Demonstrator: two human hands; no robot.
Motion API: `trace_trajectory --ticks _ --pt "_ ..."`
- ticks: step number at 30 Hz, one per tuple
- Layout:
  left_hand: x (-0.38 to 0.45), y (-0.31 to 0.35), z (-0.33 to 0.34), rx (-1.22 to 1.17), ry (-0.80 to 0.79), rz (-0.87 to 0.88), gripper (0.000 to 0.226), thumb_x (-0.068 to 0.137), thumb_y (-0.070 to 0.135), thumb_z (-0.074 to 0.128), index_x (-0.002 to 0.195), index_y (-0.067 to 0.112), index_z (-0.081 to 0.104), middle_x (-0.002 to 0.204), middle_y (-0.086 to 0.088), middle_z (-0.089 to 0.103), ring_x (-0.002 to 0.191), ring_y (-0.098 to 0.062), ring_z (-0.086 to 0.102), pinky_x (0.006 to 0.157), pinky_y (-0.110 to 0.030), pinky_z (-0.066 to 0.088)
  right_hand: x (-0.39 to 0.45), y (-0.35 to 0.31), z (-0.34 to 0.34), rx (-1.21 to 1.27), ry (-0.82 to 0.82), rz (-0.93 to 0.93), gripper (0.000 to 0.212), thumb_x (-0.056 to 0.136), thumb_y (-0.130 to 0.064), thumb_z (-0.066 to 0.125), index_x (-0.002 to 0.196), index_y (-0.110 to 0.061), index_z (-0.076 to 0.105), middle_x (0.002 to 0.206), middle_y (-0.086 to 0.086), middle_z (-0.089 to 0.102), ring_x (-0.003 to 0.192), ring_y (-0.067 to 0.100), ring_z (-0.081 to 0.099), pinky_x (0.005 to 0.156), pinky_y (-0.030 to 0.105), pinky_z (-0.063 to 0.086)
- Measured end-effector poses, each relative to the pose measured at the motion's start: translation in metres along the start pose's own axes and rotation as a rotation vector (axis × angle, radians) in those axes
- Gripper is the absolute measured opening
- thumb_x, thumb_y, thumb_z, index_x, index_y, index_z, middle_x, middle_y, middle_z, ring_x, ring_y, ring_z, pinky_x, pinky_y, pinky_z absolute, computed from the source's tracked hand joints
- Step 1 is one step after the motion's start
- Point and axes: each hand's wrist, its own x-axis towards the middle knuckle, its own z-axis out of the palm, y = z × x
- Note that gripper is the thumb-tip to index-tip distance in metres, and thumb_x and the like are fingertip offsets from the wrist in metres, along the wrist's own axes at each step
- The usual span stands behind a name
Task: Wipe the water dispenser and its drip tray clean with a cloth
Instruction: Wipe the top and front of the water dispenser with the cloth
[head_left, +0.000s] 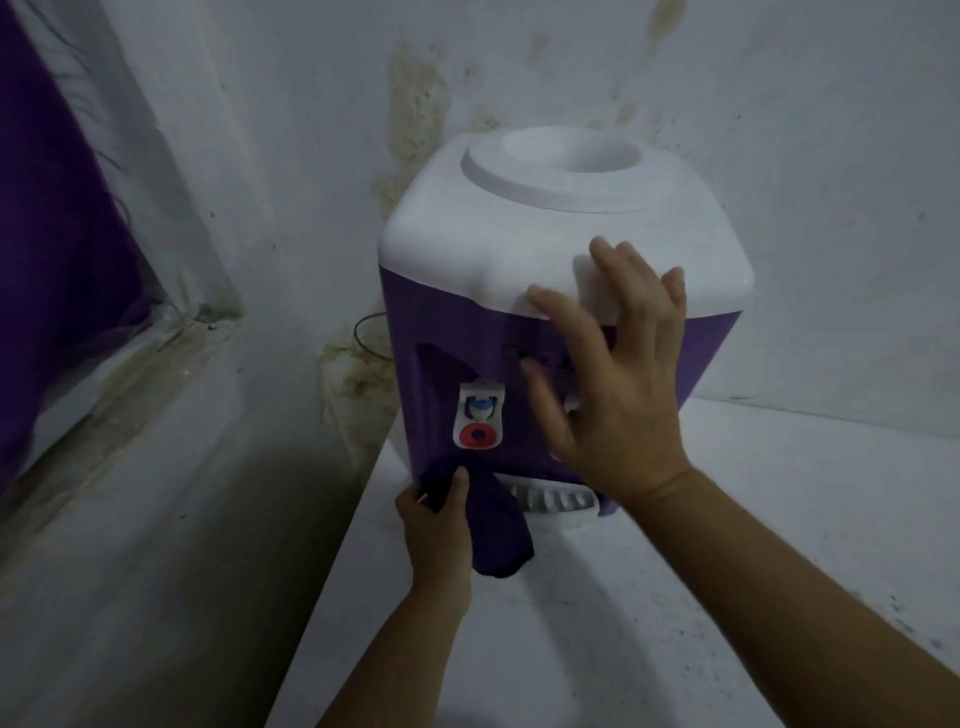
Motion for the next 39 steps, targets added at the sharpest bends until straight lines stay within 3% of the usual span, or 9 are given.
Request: trace_trajectory --ticks 4,10,15,17,19,23,29,35,39 --pt "-0.016 0.006 0.002 -0.022 -0.135 -0.006 0.078 0.057 0.058 0.076 0.124 0.025 0.056 0.121 -0.001 0.065 0.109 -0.025 0.062 0.093 -0.052 0.051 -0.055 -0.012 -0.004 -0.008 -0.134 0.135 0.035 0.086 -0.032 0.057 0.119 -0.021 0.049 0.125 0.008 0.044 0.116 0.025 0.044 0.097 0.048 0.037" --pt "-0.065 0.043 0.014 -0.173 -0.518 -0.028 0.037 0.089 0.029 0.056 0.123 0.016 0.059 0.114 -0.011 0.069 0.104 -0.025 0.067 0.083 -0.040 0.054 -0.108 -0.025 -0.017 0.477 -0.454 0.562 0.049 0.089 -0.058 0.045 0.133 -0.040 0.038 0.123 -0.017 0.047 0.110 -0.004 0.050 0.090 0.023 0.050" --pt "-0.099 0.086 0.021 0.031 -0.765 0.044 0.047 0.087 0.049 0.040 0.115 0.020 0.064 0.110 -0.008 0.071 0.104 -0.024 0.067 0.088 -0.036 0.053 -0.097 -0.025 -0.042 0.618 -0.236 0.691 0.062 0.091 -0.022 0.060 0.143 -0.036 0.028 0.127 -0.032 0.049 0.110 -0.003 0.057 0.090 0.017 0.050" --pt "-0.105 0.106 0.027 0.260 -0.674 0.425 0.044 0.091 0.057 0.039 0.102 0.027 0.069 0.096 0.000 0.074 0.088 -0.015 0.070 0.072 -0.030 0.057 -0.083 -0.023 -0.052 0.539 -0.107 0.660 0.062 0.092 -0.019 0.055 0.143 -0.035 0.022 0.123 -0.041 0.044 0.102 -0.010 0.057 0.081 0.008 0.048" --pt "-0.105 0.131 0.031 0.386 -0.397 0.931 0.038 0.093 0.052 0.042 0.089 0.025 0.069 0.082 0.005 0.071 0.074 -0.008 0.065 0.063 -0.030 0.056 -0.062 -0.017 -0.060 0.486 0.022 0.616 0.061 0.092 -0.018 0.054 0.141 -0.034 0.021 0.125 -0.035 0.043 0.105 -0.011 0.054 0.081 0.005 0.046" --pt "-0.071 0.180 0.046 0.608 -0.019 1.466 0.022 0.094 0.036 0.051 0.096 0.020 0.067 0.097 0.015 0.061 0.096 -0.005 0.045 0.085 -0.033 0.045 -0.018 0.004 -0.057 0.268 0.096 0.486 0.048 0.090 -0.014 0.059 0.132 -0.025 0.038 0.127 0.002 0.040 0.103 -0.008 0.045 0.081 0.009 0.047" --pt "-0.026 0.180 0.049 0.723 -0.004 1.444 0.031 0.092 0.051 0.047 0.111 0.037 0.067 0.120 0.018 0.059 0.118 -0.015 0.043 0.099 -0.028 0.026 -0.049 0.002 -0.021 0.025 -0.186 0.344 0.044 0.082 -0.014 0.069 0.118 -0.023 0.044 0.121 0.010 0.043 0.091 0.028 0.060 0.059 0.037 0.059" --pt "-0.026 0.184 0.049 0.623 -0.034 1.425 0.027 0.090 0.052 0.048 0.108 0.042 0.066 0.114 0.025 0.055 0.111 -0.002 0.034 0.100 -0.027 0.027 -0.028 0.005 -0.026 0.026 -0.011 0.365 0.034 0.082 -0.016 0.062 0.112 -0.023 0.048 0.117 0.003 0.036 0.093 0.022 0.055 0.055 0.027 0.051" --pt "-0.024 0.184 0.049 0.604 -0.051 1.440 0.022 0.090 0.051 0.048 0.108 0.047 0.060 0.113 0.026 0.055 0.109 0.002 0.031 0.098 -0.023 0.025 -0.044 -0.001 -0.017 -0.098 -0.169 0.140 0.026 0.082 -0.017 0.064 0.107 -0.016 0.057 0.112 0.008 0.039 0.079 0.030 0.062 0.050 0.032 0.057"
